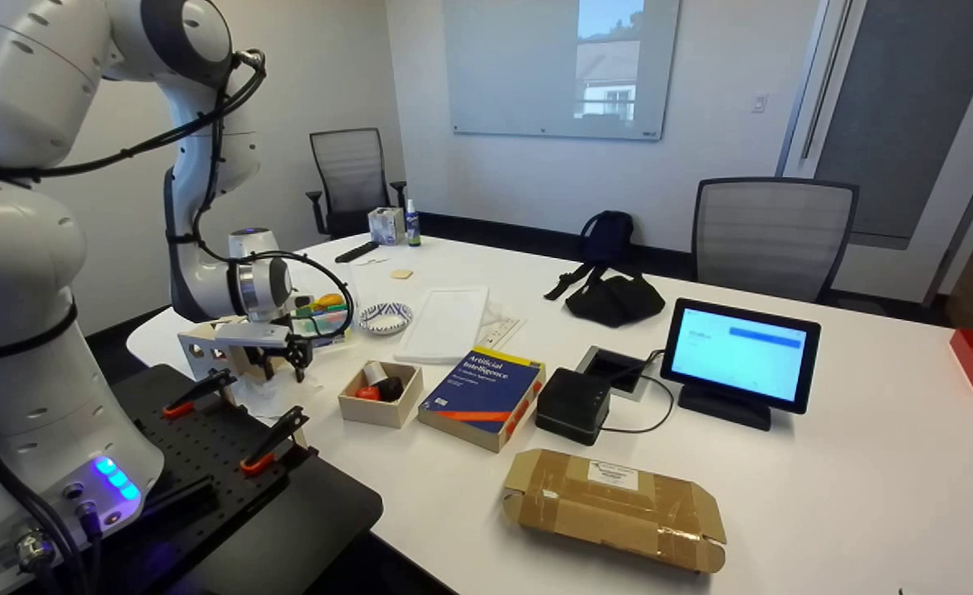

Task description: Pick up the napkin from the table and wipe the book

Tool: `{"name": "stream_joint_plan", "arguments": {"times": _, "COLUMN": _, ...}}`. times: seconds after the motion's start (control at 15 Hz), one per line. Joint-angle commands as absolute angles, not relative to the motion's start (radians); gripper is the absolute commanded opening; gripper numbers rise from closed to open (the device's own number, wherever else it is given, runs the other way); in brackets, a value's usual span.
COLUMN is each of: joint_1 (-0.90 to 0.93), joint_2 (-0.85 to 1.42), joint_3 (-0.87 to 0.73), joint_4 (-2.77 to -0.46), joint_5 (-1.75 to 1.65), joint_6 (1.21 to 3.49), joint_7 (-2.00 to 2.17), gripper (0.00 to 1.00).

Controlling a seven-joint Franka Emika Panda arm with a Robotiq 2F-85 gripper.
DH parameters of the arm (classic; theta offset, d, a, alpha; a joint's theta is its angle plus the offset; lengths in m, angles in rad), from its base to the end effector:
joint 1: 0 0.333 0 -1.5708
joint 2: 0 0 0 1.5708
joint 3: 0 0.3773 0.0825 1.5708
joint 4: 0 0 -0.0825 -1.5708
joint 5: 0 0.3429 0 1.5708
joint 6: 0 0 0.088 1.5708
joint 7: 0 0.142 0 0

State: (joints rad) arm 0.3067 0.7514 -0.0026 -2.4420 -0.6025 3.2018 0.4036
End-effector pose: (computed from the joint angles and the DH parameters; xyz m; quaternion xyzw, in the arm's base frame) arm 0.4175 0.1881 0.0652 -0.9684 -0.2487 0.0020 0.0161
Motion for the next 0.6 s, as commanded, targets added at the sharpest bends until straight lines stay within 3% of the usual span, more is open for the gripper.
{"name": "stream_joint_plan", "arguments": {"times": 0.0, "joint_1": 0.300, "joint_2": 0.785, "joint_3": 0.017, "joint_4": -2.402, "joint_5": -0.590, "joint_6": 3.203, "joint_7": 0.413, "gripper": 0.42}}
{"name": "stream_joint_plan", "arguments": {"times": 0.33, "joint_1": 0.295, "joint_2": 0.804, "joint_3": 0.021, "joint_4": -2.376, "joint_5": -0.594, "joint_6": 3.192, "joint_7": 0.408, "gripper": 0.05}}
{"name": "stream_joint_plan", "arguments": {"times": 0.4, "joint_1": 0.288, "joint_2": 0.807, "joint_3": 0.026, "joint_4": -2.372, "joint_5": -0.594, "joint_6": 3.188, "joint_7": 0.406, "gripper": 0.00}}
{"name": "stream_joint_plan", "arguments": {"times": 0.53, "joint_1": 0.261, "joint_2": 0.805, "joint_3": 0.046, "joint_4": -2.375, "joint_5": -0.600, "joint_6": 3.175, "joint_7": 0.394, "gripper": 0.00}}
